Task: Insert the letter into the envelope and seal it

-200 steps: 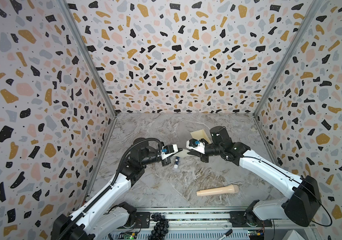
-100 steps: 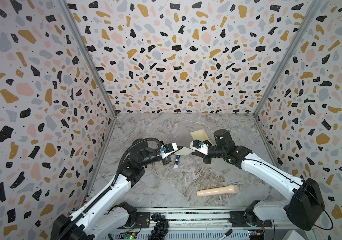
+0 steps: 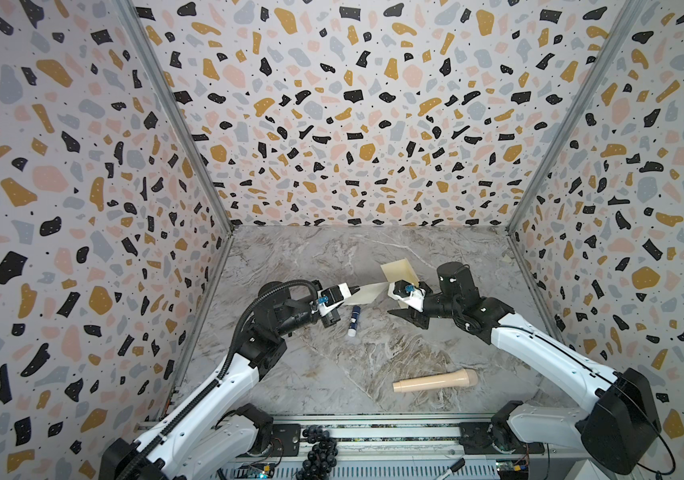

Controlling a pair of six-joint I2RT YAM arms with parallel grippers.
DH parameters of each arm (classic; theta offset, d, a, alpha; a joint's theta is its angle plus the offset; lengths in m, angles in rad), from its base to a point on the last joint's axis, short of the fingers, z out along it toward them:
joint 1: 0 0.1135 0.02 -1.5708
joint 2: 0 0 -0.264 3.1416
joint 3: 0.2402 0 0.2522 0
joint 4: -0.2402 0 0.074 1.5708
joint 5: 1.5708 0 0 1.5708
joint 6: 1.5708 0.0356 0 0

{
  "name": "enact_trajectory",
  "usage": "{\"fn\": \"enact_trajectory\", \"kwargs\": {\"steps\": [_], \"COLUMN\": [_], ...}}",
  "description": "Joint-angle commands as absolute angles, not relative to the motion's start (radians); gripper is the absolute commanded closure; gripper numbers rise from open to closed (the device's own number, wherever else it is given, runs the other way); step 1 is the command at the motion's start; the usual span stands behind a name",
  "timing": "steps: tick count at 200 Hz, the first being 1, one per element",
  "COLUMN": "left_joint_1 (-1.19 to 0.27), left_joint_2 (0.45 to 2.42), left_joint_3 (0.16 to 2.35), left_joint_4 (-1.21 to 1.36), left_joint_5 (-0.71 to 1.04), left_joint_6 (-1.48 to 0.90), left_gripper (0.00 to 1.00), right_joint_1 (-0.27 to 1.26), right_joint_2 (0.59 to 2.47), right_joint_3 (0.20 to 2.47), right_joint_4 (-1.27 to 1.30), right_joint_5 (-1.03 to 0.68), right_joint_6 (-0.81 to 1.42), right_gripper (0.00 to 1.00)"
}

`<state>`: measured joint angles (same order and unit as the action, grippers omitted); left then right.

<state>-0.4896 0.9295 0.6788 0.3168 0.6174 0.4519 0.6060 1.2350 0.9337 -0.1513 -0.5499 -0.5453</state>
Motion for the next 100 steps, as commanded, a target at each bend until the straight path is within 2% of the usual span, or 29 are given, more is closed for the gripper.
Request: {"fn": "enact_trajectory", "kwargs": {"steps": [1,68,100], "left_joint_1": [-0.486,-0.487,-0.486], "left_joint_2": [0.917,0.922,0.927], "left_joint_3": [0.666,0.668,0.673], "left_joint_4": [0.370,0.338,0.330], "left_joint_5": [0.614,0.609,0.614], "left_joint_6": [0.443,0.462,0.463], "left_gripper": [1.00,1.00,1.00], "right_joint_1": [0.607,0.612,0.637], "right_joint_2": [1.213,1.223,1.268], "right_joint_3": [0.995,1.102,1.139], "right_joint_4": [-0.125,-0.111,-0.088], "right_joint_5": [-0.586,-0.660,-0.676], "right_joint_6": [-0.512,-0.482,-0.480], "right_gripper": [0.52,0.39,0.39]}}
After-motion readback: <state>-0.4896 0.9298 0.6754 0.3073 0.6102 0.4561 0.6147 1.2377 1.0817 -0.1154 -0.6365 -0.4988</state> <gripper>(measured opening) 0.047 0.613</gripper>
